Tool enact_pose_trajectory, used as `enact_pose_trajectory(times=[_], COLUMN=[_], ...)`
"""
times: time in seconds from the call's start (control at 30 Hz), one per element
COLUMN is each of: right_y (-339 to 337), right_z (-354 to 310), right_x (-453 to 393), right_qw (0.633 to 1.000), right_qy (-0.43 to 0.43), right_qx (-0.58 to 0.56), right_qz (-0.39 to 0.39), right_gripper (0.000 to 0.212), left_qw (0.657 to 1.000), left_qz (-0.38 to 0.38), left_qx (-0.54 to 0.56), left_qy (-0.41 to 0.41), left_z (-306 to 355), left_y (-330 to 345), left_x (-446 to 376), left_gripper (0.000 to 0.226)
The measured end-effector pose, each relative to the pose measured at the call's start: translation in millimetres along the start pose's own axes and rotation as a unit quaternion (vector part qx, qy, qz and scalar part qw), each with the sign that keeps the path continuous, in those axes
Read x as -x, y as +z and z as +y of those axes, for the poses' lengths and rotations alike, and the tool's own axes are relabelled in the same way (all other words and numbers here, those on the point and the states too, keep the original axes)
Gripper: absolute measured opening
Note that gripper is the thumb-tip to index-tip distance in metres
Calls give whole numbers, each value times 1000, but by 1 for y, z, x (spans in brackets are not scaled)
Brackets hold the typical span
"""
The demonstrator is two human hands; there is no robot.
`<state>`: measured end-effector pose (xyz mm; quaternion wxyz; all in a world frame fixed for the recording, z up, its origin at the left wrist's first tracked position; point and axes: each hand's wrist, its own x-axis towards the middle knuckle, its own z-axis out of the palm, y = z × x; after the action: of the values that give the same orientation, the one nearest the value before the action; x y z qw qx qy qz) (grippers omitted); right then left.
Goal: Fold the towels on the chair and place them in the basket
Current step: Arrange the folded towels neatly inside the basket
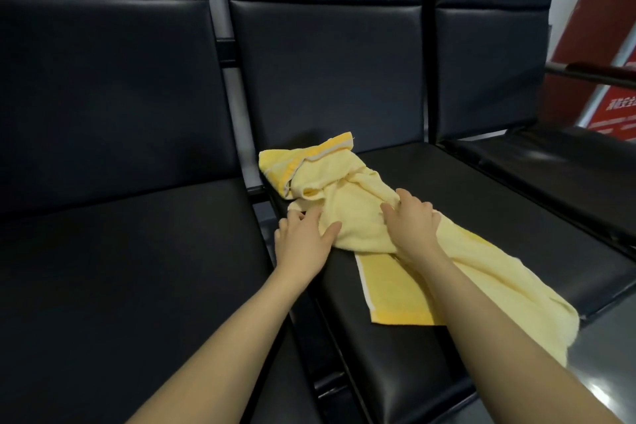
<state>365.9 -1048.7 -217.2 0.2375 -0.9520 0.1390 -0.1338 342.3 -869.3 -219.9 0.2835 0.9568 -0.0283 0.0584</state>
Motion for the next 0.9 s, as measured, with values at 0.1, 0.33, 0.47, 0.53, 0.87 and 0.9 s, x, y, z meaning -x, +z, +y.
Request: enact_pose_trajectory(times=[0.1, 0.33, 0.47, 0.53, 0.87, 0.9], right_y=[4, -5, -10, -7, -71, -83], right_z=[4, 3, 4, 7, -22, -28], right_x=[-6, -15, -14, -12, -9, -9], right_qw=[999, 996, 1000, 1000, 923, 911], right_qy=[-10, -24, -2, -12, -12, -13], right_qx=[10, -19, -4, 13, -360, -386], right_qz=[29, 88, -17, 3, 133, 145], right_gripper=[29, 21, 32, 21, 21, 21], left_qw=[998, 974, 971, 972, 943, 941], left_qz=[11, 72, 107, 101, 86, 84], left_qx=[56, 214, 204, 199, 319, 324], left_qy=[16, 25, 70, 74, 31, 41], left_z=[7, 28, 45, 49, 79, 87], left_y=[2, -21, -38, -41, -62, -68], left_x=[-3, -13, -22, -23, -30, -32], left_gripper=[43, 29, 22, 21, 17, 16])
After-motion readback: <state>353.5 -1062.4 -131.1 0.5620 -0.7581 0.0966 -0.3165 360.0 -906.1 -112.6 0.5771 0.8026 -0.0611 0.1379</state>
